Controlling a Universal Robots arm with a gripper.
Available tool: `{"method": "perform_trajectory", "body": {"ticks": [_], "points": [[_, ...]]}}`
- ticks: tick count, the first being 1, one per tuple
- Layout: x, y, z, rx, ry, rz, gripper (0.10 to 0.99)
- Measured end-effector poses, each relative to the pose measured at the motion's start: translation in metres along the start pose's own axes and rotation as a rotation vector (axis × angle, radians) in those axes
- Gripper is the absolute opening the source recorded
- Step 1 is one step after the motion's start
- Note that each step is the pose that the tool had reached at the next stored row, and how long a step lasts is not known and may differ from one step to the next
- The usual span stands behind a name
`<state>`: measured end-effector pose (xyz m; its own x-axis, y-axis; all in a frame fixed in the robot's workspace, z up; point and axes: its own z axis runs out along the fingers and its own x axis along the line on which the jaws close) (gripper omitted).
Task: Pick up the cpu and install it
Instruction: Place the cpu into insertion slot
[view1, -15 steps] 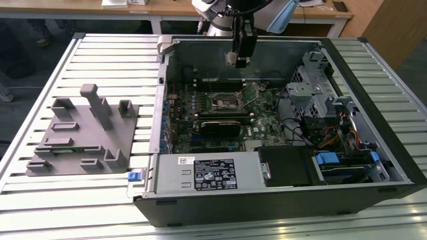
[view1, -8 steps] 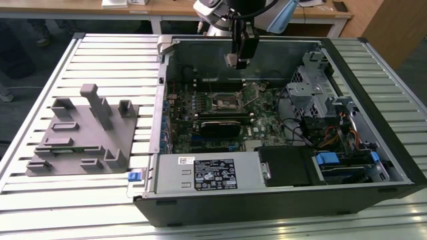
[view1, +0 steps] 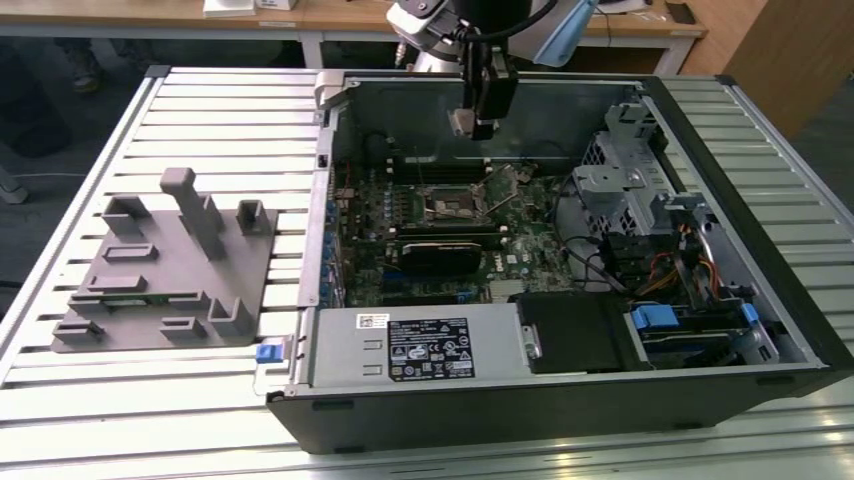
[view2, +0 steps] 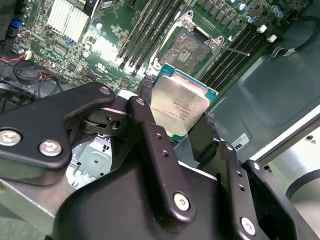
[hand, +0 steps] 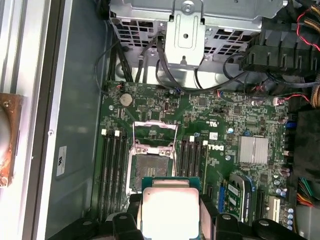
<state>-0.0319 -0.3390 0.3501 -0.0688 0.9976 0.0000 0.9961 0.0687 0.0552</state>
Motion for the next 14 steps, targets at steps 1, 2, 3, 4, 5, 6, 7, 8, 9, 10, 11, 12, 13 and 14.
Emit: {"method": "perform_trajectory", "body": {"ticks": [1, 2, 3, 4, 5, 6, 7, 8, 9, 10, 11, 12, 13, 14], "points": [[0.0000, 0.0000, 0.0003, 0.000, 0.0000, -0.001, 0.541], [0.0001, 0.0000, 0.0007, 0.000, 0.0001, -0.002, 0.541], [0.0002, -0.0001, 0.0012, 0.000, 0.0002, -0.003, 0.541], [0.0007, -0.0001, 0.0017, 0.000, 0.0003, -0.004, 0.541], [0.0011, -0.0001, 0.0024, 0.000, 0.0004, -0.005, 0.541], [0.0014, -0.0001, 0.0033, 0.000, 0.0004, -0.006, 0.541], [0.0017, -0.0001, 0.0044, 0.000, 0.0005, -0.007, 0.541], [0.0020, -0.0002, 0.0057, 0.000, 0.0005, -0.007, 0.541], [0.0021, -0.0002, 0.0074, 0.000, 0.0004, -0.007, 0.541], [0.0023, -0.0003, 0.0088, 0.000, 0.0004, -0.005, 0.541], [0.0026, -0.0004, 0.0103, 0.000, -0.0001, 0.000, 0.541], [0.0029, -0.0005, 0.0118, 0.000, -0.0004, 0.007, 0.541], [0.0031, -0.0006, 0.0135, 0.000, -0.0007, 0.013, 0.541], [0.0034, -0.0006, 0.0153, 0.000, -0.0009, 0.017, 0.541]]}}
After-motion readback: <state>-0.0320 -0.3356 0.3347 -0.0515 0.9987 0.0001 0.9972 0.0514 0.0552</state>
